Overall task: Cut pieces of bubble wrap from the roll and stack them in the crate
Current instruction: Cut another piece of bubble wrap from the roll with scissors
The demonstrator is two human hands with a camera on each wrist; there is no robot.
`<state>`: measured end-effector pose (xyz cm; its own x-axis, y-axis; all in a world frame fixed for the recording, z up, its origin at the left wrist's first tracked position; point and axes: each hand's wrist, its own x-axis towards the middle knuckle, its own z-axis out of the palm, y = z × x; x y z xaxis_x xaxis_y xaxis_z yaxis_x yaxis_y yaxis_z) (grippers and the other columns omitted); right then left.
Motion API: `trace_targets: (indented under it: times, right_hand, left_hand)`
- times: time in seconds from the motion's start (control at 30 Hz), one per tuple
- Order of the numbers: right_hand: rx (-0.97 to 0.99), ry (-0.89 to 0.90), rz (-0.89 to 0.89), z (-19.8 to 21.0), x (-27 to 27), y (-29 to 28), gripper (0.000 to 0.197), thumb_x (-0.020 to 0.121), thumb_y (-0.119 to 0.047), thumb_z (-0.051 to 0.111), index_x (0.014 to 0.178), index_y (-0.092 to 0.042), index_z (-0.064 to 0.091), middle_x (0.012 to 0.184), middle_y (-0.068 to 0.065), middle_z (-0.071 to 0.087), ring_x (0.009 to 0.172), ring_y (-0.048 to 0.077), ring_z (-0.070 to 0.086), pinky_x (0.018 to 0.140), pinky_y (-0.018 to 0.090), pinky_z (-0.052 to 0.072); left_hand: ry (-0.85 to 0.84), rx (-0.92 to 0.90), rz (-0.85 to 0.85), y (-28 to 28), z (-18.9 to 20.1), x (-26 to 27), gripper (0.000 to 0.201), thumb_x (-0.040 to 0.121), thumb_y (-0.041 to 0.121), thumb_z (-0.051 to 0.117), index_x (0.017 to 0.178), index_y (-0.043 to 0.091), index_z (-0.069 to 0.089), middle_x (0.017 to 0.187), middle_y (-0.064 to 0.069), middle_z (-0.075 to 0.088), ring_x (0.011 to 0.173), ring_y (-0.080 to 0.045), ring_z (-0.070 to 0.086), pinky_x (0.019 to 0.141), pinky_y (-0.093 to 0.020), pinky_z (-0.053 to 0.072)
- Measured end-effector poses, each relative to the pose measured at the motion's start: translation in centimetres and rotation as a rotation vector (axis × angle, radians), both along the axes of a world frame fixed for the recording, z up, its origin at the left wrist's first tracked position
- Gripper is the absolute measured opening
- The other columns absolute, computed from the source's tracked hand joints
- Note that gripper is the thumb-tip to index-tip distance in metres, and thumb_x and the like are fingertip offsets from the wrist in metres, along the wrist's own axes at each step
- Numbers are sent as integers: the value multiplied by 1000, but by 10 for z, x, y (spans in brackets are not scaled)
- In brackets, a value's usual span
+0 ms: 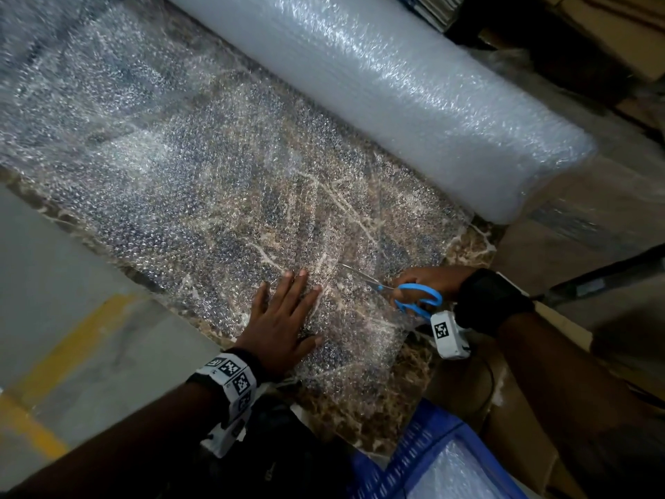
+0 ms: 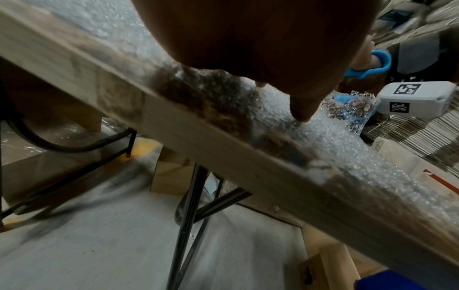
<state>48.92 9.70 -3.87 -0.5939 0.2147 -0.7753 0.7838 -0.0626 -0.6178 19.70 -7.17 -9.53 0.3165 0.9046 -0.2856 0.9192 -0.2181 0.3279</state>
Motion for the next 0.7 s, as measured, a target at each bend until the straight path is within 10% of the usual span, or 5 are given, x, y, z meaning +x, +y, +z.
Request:
trace_targets:
  times: [0.7]
  right_hand:
    - [102,-9,-22,-4,-41,13,75,68,-75,59,91,-6,73,86,18,72,71,30,64,70,36,51]
  left_hand:
    - [-30,21,5,-2,-5,-2,81,91,72,27,156,27,11,164,-4,-5,150,-26,-6,116,-60,3]
